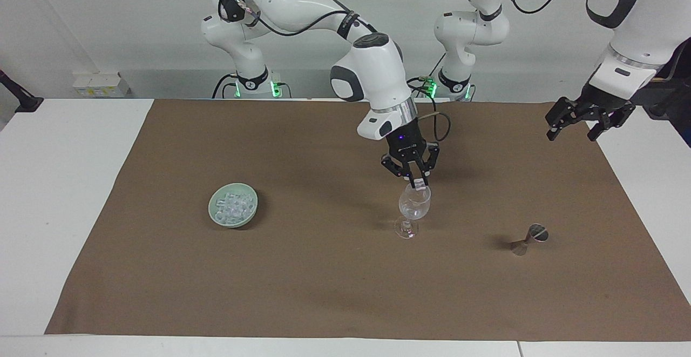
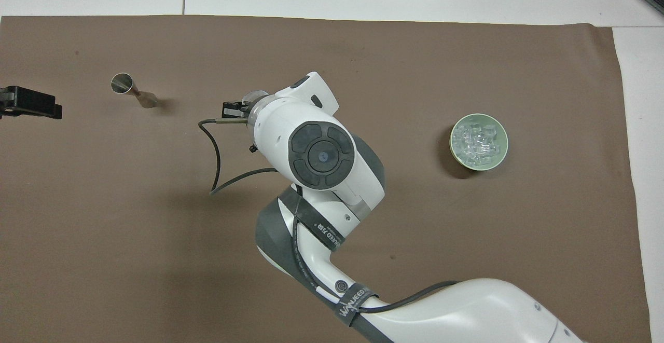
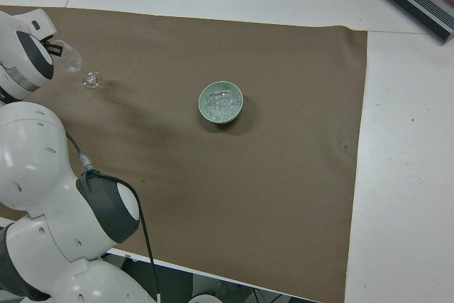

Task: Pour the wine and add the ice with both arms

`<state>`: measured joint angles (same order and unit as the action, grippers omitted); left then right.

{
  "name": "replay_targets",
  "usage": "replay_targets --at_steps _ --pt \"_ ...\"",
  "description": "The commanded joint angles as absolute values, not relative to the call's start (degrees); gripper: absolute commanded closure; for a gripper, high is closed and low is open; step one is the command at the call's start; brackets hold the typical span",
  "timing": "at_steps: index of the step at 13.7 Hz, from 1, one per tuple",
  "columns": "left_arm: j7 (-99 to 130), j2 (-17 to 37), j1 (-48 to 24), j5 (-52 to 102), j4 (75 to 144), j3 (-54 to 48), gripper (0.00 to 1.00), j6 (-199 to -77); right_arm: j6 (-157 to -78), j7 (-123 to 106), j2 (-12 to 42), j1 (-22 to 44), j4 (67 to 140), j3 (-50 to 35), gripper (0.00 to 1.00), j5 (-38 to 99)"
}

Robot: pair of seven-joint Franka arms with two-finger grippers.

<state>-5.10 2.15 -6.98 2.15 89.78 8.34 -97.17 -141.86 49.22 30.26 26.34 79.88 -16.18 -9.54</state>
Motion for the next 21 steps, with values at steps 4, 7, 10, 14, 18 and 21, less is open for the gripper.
replay_targets --at_steps 4,7,10,14,18,21 --pt "-5.9 2.5 -6.5 2.0 88.9 8.2 0.0 -96.3 -141.4 48.4 30.3 25.5 79.4 -16.8 0.54 -10.8" --pt "-6.2 2.2 -6.4 1.9 88.9 8.3 0.0 -96.2 -141.2 48.4 30.2 25.4 79.3 -16.8 0.53 -10.5" --pt "-6.2 2.3 -6.4 1.9 88.9 8.3 0.0 -96.0 -140.8 48.4 28.1 23.5 79.6 -16.5 0.07 -10.5" --pt "-6.2 1.8 -6.4 1.5 88.9 8.3 0.0 -95.7 -134.3 48.4 19.7 19.1 85.9 -16.5 0.0 -10.4" --pt "-6.2 1.8 -6.7 1.2 88.8 8.2 0.0 -93.4 -117.0 46.7 12.2 12.9 86.7 -16.4 0.0 -10.3" --pt "-6.1 1.7 -6.7 1.2 88.8 8.2 0.0 -92.5 -102.4 37.9 6.1 9.0 87.7 -15.5 0.0 -9.7"
